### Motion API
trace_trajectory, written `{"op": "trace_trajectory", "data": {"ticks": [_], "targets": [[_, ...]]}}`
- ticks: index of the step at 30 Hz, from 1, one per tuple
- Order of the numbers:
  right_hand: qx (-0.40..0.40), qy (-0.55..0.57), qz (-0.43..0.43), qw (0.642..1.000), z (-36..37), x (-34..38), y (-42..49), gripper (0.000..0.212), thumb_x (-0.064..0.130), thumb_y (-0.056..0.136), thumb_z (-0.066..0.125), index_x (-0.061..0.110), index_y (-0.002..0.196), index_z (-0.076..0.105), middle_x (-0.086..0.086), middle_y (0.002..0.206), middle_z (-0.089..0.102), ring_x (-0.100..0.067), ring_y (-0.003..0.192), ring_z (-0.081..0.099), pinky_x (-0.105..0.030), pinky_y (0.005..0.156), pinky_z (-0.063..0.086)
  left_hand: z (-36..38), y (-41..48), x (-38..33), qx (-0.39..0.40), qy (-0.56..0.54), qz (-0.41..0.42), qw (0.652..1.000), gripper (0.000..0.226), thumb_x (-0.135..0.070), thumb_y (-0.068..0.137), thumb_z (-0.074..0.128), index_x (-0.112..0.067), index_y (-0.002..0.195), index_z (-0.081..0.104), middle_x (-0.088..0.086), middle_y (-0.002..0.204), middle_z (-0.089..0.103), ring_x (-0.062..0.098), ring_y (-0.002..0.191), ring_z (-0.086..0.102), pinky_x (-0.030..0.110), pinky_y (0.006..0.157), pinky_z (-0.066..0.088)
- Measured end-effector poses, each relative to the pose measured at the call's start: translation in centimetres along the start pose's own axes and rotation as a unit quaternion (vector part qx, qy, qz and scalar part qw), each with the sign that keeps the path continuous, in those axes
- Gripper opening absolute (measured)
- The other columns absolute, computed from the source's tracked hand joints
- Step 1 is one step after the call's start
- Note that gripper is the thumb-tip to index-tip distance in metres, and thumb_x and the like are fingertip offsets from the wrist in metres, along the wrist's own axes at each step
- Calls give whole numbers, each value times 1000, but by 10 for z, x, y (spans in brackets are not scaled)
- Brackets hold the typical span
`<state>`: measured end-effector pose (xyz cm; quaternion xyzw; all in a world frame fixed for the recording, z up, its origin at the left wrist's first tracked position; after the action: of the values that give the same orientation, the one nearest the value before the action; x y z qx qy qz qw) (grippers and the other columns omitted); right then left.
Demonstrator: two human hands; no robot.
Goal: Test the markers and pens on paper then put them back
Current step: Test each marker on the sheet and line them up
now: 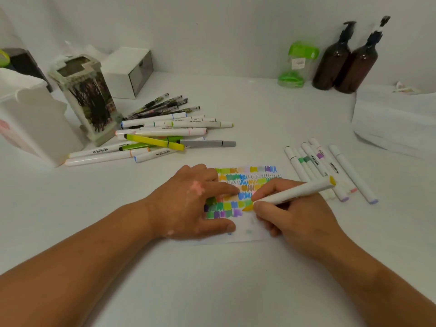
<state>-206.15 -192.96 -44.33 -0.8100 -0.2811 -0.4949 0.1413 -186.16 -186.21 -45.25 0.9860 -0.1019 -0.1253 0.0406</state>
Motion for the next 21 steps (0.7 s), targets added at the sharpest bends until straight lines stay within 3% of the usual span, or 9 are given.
{"op": "trace_trajectory", "data": {"ticks": [13, 21], "targets": [[13, -11, 5, 1000, 0, -3, 1, 13, 12, 81, 72, 24, 75, 71, -3, 57, 66, -11, 46, 60, -22, 44, 48, 0, 2, 2, 10, -7, -2, 1000, 73, -85, 76, 48, -44, 137, 52, -19, 91, 44, 4, 85, 41, 26, 76, 32], [-16, -18, 12, 1000, 0, -4, 1, 12, 16, 82, 72, 26, 76, 70, 4, 58, 66, -7, 46, 59, -18, 46, 47, -1, 3, 2, 20, -19, -3, 1000, 76, -86, 74, 49, -44, 137, 51, -17, 96, 51, 6, 88, 45, 28, 80, 39]]}}
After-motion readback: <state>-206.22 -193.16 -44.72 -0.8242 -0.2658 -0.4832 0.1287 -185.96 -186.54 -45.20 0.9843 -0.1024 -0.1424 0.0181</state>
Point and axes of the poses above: each hand's wrist, its own y-axis towards the middle knuckle, its own z-axis out of the palm, x = y × z, the point moved 3 cm from there along y, towards the middle knuckle
